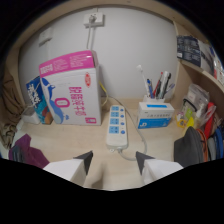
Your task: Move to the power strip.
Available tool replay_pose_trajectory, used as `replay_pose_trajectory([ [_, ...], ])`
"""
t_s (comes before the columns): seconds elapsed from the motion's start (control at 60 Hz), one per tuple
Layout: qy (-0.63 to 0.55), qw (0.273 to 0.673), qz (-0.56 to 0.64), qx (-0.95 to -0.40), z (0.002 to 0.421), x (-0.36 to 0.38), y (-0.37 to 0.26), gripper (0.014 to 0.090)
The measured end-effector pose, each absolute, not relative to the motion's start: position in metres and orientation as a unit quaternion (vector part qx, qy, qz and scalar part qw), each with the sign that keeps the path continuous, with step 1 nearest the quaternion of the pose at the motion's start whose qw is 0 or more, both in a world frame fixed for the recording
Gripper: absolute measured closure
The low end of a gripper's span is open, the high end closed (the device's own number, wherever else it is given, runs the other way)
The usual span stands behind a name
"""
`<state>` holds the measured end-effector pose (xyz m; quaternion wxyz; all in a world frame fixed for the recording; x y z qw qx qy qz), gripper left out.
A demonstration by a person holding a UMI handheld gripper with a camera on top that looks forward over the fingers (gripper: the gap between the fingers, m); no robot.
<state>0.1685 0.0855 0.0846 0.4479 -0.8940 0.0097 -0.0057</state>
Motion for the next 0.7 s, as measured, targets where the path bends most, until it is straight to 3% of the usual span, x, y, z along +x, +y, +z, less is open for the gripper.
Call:
replay_pose_trajectory([
  [0.383, 0.003, 0.444, -0.006, -0.896, 0.038, 0.186, 0.192, 0.0177],
  [0.7, 0.006, 0.437, -0.003, -0.899, 0.031, 0.184, 0.215, 0.0173],
])
